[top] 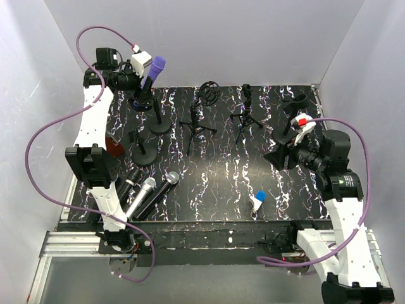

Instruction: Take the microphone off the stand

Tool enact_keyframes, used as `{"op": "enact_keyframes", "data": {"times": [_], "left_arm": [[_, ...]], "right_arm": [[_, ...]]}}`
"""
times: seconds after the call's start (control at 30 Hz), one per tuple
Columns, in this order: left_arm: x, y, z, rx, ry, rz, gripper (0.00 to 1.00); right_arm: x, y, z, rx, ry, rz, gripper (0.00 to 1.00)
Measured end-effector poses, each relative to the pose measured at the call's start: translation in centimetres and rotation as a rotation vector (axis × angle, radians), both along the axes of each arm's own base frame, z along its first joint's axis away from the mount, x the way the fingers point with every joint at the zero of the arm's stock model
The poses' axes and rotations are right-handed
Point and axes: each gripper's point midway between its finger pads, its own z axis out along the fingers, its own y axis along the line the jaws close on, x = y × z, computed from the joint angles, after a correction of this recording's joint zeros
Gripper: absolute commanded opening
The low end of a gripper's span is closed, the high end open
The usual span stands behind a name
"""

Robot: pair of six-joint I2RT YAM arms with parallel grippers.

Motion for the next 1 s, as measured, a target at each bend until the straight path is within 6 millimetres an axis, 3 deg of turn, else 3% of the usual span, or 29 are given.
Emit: {"op": "enact_keyframes", "data": {"times": [0.1, 0.43, 0.7, 0.87, 1.0], "left_arm": [[0.4, -0.4, -0.5, 0.001, -0.002, -0.03, 0.69], [2.0, -0.2, -0.8, 0.036, -0.07, -0.064, 0.59], [3.1, 0.3, -1.0, 0.068, -0.107, -0.057, 0.6], [3.5, 0.6, -1.1, 0.119, -0.124, -0.093, 0.73], [4.3, 0.7, -1.5, 0.147, -0.134, -0.11, 0.68]], "right_arm": [[-0.9, 2.0, 0.3, -0.007, -0.03, 0.111, 0.63], [-0.7, 3.4, -1.1, -0.008, 0.026, 0.186, 0.61], [-0.7, 3.5, -1.3, -0.007, 0.034, 0.19, 0.6], [-0.5, 3.5, -1.7, -0.007, 0.051, 0.19, 0.6], [-0.2, 3.6, -2.0, -0.007, 0.06, 0.194, 0.6]]}}
